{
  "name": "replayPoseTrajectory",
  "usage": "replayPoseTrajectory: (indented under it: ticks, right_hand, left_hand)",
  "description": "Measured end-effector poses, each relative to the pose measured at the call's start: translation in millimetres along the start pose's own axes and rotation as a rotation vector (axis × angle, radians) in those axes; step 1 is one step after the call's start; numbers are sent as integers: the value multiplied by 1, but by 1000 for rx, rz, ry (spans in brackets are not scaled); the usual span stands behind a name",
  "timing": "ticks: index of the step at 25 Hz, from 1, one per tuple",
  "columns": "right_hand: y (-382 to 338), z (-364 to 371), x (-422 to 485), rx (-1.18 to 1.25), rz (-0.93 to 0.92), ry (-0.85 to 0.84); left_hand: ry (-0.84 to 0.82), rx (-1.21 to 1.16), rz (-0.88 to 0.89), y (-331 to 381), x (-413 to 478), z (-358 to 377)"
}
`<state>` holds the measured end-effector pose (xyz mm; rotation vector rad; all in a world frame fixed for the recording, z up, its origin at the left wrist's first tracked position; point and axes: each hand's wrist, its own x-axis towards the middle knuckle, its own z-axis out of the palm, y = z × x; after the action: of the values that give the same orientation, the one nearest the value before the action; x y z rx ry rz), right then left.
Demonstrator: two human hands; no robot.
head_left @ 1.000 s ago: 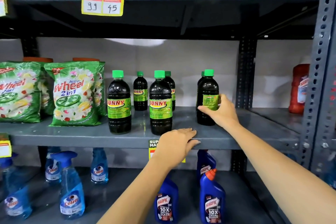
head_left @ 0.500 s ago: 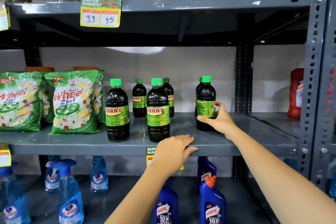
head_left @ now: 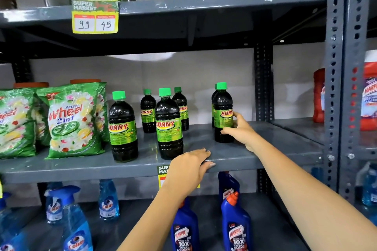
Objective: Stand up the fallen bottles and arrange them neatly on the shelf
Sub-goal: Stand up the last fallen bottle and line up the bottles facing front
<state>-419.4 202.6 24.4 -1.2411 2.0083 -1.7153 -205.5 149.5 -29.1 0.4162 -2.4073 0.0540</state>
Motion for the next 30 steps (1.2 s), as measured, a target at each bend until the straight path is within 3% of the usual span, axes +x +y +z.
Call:
replayPoseTrajectory:
  ticks: [8, 30]
  right_hand:
    - [1, 3, -2, -127, -20, 92]
    - [-21, -19, -74, -213, -87, 31]
  left_hand:
    - [-17, -8, 5, -3, 2, 0]
    - [-96, 111, 25, 5, 2, -15]
